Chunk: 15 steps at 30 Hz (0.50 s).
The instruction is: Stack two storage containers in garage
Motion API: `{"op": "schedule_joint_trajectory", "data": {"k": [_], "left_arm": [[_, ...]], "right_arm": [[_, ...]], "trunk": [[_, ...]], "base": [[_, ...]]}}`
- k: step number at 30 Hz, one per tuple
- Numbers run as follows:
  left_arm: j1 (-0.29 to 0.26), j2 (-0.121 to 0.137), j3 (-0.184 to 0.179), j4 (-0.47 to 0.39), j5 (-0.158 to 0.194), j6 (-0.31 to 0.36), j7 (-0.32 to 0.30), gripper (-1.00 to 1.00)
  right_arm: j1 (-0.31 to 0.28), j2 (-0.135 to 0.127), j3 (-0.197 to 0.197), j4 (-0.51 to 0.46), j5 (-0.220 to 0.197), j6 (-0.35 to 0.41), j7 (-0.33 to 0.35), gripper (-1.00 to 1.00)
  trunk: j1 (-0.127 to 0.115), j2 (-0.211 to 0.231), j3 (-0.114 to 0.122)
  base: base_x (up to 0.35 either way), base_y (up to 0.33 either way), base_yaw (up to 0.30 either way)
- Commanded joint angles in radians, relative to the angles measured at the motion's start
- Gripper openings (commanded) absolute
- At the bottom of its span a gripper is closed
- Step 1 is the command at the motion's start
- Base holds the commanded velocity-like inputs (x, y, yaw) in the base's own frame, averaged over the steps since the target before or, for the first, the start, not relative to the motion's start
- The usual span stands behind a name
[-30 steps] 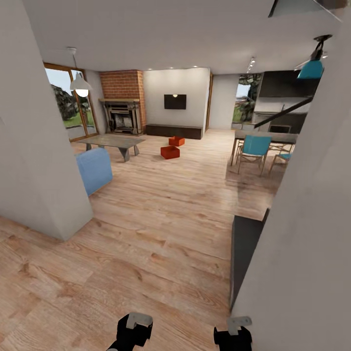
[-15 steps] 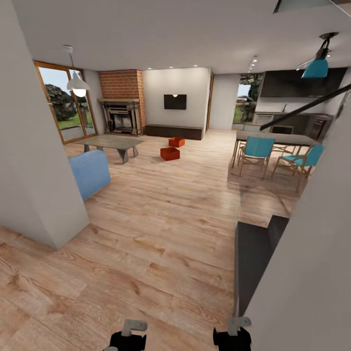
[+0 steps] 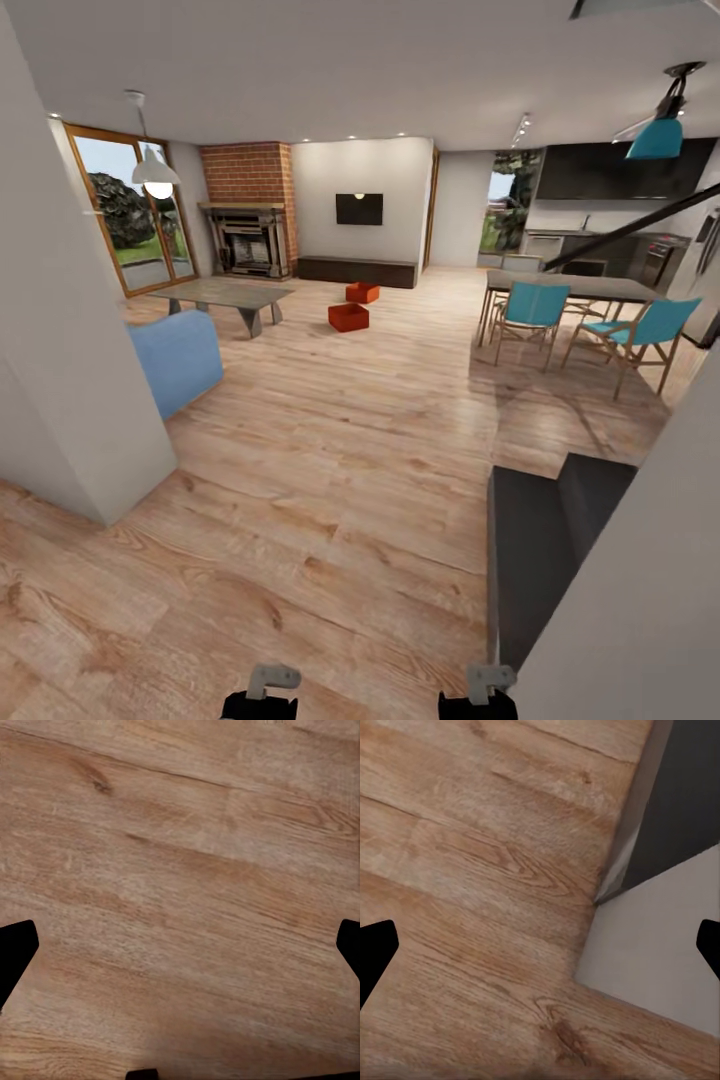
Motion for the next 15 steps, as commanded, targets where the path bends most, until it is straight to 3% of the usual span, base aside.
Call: {"op": "schedule_joint_trajectory", "data": {"k": [1, 11, 15], "left_arm": [[0.0, 0.001, -0.008, 0.0, 0.011, 0.0, 0.006, 1.0], [0.0, 0.003, -0.008, 0.001, 0.012, -0.031, 0.014, 1.0], [0.0, 0.003, -0.011, -0.002, 0.012, -0.041, 0.012, 1.0]], "right_arm": [[-0.001, -0.001, 0.004, 0.009, 0.006, 0.007, -0.007, 1.0], [-0.002, -0.002, 0.003, 0.025, 0.004, 0.004, -0.007, 1.0], [-0.002, -0.003, 0.001, 0.024, 0.005, 0.003, -0.008, 1.0]], "trunk": [[0.0, -0.001, -0.001], [0.0, -0.001, -0.001], [0.0, -0.001, -0.001]], "base": [[0.227, 0.0, 0.0], [0.231, 0.004, 0.0], [0.239, 0.157, 0.0]]}}
